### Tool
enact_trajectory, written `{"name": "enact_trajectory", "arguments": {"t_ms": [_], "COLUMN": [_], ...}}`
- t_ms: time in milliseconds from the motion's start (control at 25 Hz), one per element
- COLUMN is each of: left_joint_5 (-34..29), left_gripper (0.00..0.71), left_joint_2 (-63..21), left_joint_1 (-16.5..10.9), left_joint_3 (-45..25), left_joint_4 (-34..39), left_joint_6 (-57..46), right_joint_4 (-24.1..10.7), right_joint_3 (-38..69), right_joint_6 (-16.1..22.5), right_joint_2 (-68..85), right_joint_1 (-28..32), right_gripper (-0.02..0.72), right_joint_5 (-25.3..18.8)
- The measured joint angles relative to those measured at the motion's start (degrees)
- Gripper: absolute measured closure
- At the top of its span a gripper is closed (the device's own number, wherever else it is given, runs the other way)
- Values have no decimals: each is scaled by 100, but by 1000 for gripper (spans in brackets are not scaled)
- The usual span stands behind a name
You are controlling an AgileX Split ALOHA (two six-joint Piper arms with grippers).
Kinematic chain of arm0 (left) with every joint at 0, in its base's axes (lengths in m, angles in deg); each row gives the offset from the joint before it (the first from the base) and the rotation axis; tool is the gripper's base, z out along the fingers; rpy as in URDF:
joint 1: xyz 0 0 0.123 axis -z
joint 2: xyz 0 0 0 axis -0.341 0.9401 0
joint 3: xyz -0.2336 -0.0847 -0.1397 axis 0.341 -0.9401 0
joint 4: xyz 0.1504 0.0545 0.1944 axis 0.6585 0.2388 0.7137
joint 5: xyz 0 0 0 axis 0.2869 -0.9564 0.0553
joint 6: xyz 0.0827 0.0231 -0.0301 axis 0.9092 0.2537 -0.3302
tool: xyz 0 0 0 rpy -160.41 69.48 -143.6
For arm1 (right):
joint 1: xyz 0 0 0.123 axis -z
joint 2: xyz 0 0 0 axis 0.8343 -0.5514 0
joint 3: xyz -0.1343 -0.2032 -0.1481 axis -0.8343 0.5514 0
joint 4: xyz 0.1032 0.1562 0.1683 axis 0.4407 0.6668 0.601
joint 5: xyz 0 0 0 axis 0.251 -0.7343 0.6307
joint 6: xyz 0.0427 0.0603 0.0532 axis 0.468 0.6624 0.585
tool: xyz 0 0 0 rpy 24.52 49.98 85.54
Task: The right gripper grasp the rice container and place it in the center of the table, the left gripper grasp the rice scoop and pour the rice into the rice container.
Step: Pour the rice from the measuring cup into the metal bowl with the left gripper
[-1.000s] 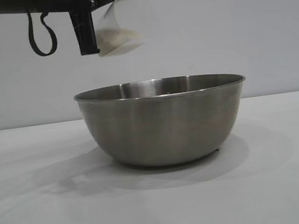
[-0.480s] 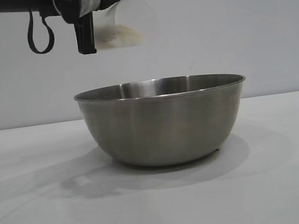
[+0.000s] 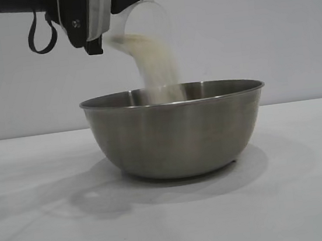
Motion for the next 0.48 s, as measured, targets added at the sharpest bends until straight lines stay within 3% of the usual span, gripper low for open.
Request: {"name": "enact_trajectory", "arguments": {"t_ms": [480], "left_joint_5": [12], "left_gripper": [710], "left_joint_2": [0], "left_joint_1": [0], "left_joint_3": [0], "left_joint_4": [400], "left_joint_6": [1164], "right_joint_4": [0], "right_joint_3": [0], "right_joint_6": [0], "right_joint_2": [0], "right_joint_1": [0], "right_gripper": [192], "right_joint_5": [0]}}
